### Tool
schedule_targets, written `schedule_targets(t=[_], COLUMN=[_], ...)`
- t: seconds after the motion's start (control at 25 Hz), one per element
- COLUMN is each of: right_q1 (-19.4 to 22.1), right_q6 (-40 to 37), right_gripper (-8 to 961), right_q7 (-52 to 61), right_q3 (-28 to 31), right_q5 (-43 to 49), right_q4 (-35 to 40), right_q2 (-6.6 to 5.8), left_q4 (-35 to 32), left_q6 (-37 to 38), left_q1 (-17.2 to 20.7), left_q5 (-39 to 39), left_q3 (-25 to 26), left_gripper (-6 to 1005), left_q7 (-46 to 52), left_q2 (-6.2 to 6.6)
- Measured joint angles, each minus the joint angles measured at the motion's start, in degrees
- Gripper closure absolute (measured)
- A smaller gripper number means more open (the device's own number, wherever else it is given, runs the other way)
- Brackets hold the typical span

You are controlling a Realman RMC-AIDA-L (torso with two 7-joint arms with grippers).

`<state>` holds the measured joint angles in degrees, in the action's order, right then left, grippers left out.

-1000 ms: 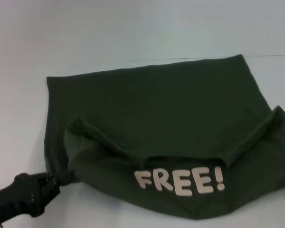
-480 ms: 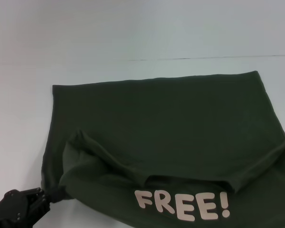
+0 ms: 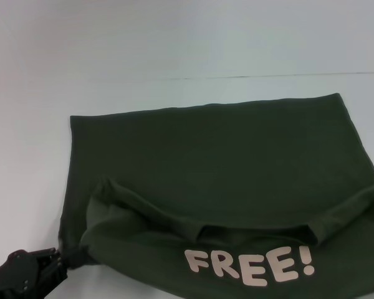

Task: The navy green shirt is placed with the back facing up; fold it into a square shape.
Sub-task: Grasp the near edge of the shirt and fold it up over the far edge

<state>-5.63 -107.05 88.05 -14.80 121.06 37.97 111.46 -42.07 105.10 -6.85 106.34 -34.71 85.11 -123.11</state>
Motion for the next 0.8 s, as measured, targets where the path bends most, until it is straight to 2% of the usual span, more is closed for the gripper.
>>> schedule_targets(t=[0.28, 0.48, 0.6, 0.8], right_q1=[-1.4, -2.7, -4.7, -9.9], right_q6=[0.2, 0.3, 0.2, 3.2], right_gripper=[927, 927, 927, 928], right_q7=[0.8, 1.6, 1.9, 3.6], right_q3=[0.0, 1.7, 4.5, 8.1], right_q5=[0.1, -0.1, -0.2, -0.3], right_q4=[0.0, 0.0, 0.0, -0.7], right_q2=[-0.35, -0.78, -1.04, -2.39], left_q4=[2.9, 3.0, 3.0, 3.5], left_q6=[0.1, 0.1, 0.0, -2.6], left_q1=[-0.2, -1.1, -3.3, -10.5], left_q5=[0.5, 0.4, 0.1, 0.0], left_q3=[0.0, 2.5, 6.5, 13.3], left_gripper=[971, 967, 965, 961], left_q7=[0.0, 0.1, 0.4, 1.5], left_q2=[1.32, 1.54, 1.8, 2.1])
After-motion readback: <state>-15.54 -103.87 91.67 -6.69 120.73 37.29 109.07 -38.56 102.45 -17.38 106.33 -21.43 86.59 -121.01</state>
